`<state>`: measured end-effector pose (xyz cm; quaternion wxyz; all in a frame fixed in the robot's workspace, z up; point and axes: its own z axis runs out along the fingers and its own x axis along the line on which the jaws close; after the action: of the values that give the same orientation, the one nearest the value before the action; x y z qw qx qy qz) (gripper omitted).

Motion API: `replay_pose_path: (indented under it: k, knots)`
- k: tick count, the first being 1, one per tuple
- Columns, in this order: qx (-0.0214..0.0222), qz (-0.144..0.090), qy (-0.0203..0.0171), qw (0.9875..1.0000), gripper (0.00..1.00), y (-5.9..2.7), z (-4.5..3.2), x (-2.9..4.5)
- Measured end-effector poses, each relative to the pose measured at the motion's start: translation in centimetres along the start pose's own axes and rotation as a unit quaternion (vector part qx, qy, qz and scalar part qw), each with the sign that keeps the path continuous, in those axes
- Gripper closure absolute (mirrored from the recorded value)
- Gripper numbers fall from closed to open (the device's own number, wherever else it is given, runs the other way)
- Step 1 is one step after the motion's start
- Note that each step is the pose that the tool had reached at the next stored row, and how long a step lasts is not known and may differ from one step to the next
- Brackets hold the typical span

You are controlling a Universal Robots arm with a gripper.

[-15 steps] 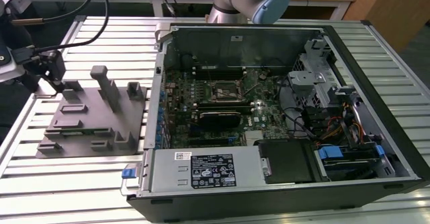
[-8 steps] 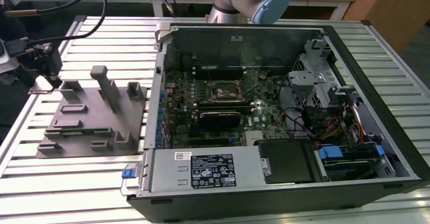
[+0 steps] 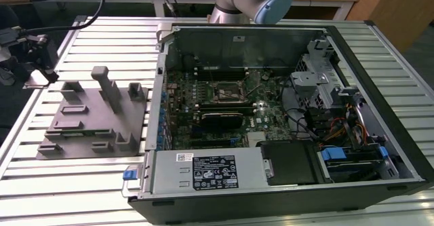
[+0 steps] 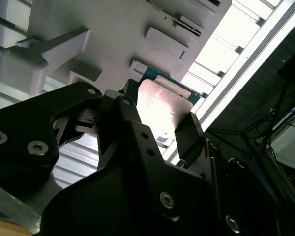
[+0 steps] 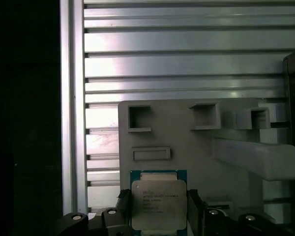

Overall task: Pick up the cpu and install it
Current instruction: 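Pick up the cpu and move it towards the insertion slot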

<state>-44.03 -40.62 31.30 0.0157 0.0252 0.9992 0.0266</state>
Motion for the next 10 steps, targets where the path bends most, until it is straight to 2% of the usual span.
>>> replay_pose_path:
  k: [10]
  knots:
    - [-0.0002,0.0,-0.0019,1.0,0.46,0.12,-2.21,-0.06]
